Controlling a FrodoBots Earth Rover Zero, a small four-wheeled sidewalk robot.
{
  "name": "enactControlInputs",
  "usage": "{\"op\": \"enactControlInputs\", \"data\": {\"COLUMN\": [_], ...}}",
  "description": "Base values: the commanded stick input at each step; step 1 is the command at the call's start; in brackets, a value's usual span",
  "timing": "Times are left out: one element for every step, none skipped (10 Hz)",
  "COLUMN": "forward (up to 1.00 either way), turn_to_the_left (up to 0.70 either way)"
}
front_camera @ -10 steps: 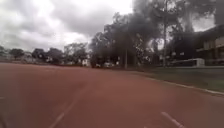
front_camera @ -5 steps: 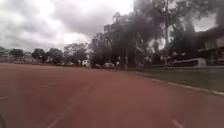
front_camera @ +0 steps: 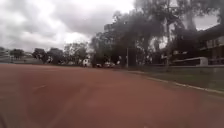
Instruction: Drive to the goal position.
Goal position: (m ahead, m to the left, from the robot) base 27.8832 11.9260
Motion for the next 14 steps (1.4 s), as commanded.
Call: {"op": "enactControlInputs", "data": {"forward": [0.7,0.7,0.7,0.7,0.7,0.7,0.7,0.7,0.7,0.7,0.7,0.7,0.7,0.7], "turn_to_the_left": [0.0,0.0,0.0,0.0,0.0,0.0,0.0,0.0,0.0,0.0,0.0,0.0,0.0,0.0]}}
